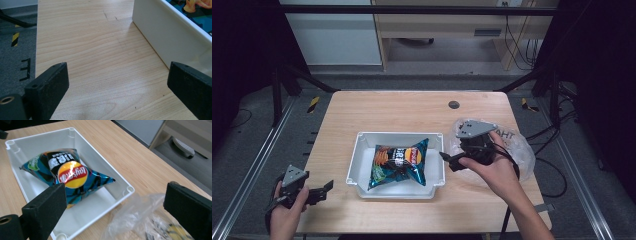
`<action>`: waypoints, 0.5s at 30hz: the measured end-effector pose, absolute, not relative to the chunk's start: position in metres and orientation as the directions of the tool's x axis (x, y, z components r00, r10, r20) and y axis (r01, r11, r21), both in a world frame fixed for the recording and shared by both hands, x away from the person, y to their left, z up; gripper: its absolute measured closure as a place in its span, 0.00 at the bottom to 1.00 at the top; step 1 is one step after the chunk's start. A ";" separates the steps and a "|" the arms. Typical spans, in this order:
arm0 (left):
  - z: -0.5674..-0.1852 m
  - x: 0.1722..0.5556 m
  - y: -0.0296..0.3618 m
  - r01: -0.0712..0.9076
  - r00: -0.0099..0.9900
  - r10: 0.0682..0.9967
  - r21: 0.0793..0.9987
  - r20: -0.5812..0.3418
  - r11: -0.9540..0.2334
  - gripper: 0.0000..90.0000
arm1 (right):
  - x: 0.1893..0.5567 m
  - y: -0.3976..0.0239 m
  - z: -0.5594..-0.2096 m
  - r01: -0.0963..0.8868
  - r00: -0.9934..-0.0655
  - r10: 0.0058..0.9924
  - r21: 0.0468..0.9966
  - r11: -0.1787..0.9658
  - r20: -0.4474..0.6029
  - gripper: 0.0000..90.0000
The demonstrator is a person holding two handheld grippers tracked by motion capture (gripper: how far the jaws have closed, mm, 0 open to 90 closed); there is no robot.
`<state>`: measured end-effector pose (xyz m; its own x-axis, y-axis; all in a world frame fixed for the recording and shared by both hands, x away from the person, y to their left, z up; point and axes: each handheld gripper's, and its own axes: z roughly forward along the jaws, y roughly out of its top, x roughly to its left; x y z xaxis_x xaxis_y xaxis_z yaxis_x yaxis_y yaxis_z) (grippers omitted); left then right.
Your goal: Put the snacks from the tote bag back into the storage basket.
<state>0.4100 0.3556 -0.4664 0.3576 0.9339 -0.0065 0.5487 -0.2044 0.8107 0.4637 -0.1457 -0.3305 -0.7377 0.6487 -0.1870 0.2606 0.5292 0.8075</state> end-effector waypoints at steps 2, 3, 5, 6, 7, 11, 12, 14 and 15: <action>-0.466 0.410 0.356 0.549 0.357 0.934 0.810 -0.005 -0.205 0.04 | 0.462 -0.152 -0.332 0.264 -0.725 0.662 0.811 0.523 -0.191 0.06; -0.466 0.410 0.356 0.549 0.357 0.934 0.810 -0.005 -0.205 0.04 | 0.462 -0.152 -0.332 0.264 -0.725 0.662 0.811 0.523 -0.191 0.06; -0.466 0.410 0.356 0.550 0.356 0.935 0.810 -0.008 -0.203 0.04 | 0.460 -0.159 -0.334 0.268 -0.710 0.678 0.818 0.510 -0.189 0.06; -0.466 0.410 0.356 0.550 0.356 0.935 0.810 -0.005 -0.205 0.04 | 0.459 -0.164 -0.336 0.273 -0.699 0.690 0.822 0.500 -0.187 0.06; -0.466 0.410 0.356 0.550 0.355 0.935 0.810 -0.006 -0.204 0.04 | 0.458 -0.166 -0.337 0.278 -0.694 0.695 0.822 0.497 -0.186 0.06; -0.467 0.410 0.356 0.551 0.355 0.935 0.810 -0.008 -0.202 0.04 | 0.455 -0.173 -0.345 0.293 -0.679 0.710 0.819 0.493 -0.185 0.06; -0.467 0.410 0.356 0.551 0.354 0.935 0.810 -0.008 -0.202 0.04 | 0.455 -0.176 -0.347 0.297 -0.675 0.715 0.821 0.488 -0.181 0.06; -0.467 0.410 0.356 0.551 0.354 0.935 0.810 -0.008 -0.202 0.04 | 0.454 -0.179 -0.351 0.306 -0.668 0.723 0.820 0.483 -0.176 0.05; -0.467 0.410 0.356 0.550 0.355 0.935 0.810 -0.007 -0.203 0.04 | 0.454 -0.181 -0.352 0.310 -0.666 0.726 0.820 0.480 -0.173 0.05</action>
<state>0.4097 0.3560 -0.4666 0.3552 0.9347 -0.0067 0.5501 -0.2033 0.8100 0.4540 -0.1807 -0.3525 -0.6658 0.7258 -0.1731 0.3102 0.4802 0.8205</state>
